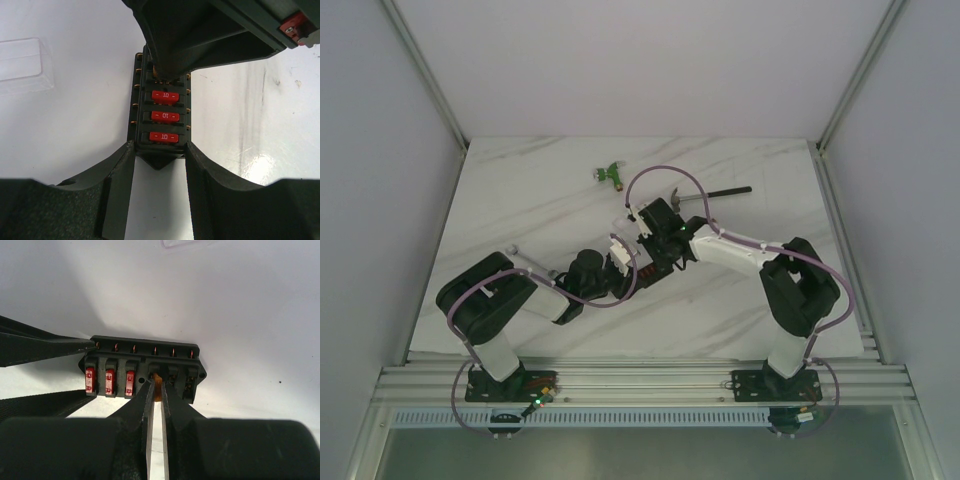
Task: Snap on the fuse box
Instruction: Install the fuse at the fuse box base.
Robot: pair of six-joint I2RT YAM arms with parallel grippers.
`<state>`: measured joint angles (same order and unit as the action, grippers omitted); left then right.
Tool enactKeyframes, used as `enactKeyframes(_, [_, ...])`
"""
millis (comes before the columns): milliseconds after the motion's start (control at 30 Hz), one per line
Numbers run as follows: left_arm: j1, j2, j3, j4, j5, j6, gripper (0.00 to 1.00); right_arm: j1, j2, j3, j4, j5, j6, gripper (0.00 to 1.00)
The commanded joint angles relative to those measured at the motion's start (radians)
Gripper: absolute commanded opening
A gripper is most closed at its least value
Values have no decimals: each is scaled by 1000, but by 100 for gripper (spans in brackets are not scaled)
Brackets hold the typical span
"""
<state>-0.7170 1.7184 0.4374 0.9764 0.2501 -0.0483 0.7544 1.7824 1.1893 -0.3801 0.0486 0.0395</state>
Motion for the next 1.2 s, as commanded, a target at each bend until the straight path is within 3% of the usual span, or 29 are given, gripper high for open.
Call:
enactKeyframes(0, [11, 24, 1, -15, 7, -8, 27, -9, 130, -63, -229, 48, -39, 0])
enactKeyframes(1167, [25, 24, 1, -10, 0, -29, 24, 79, 175, 25, -240, -32, -37, 0])
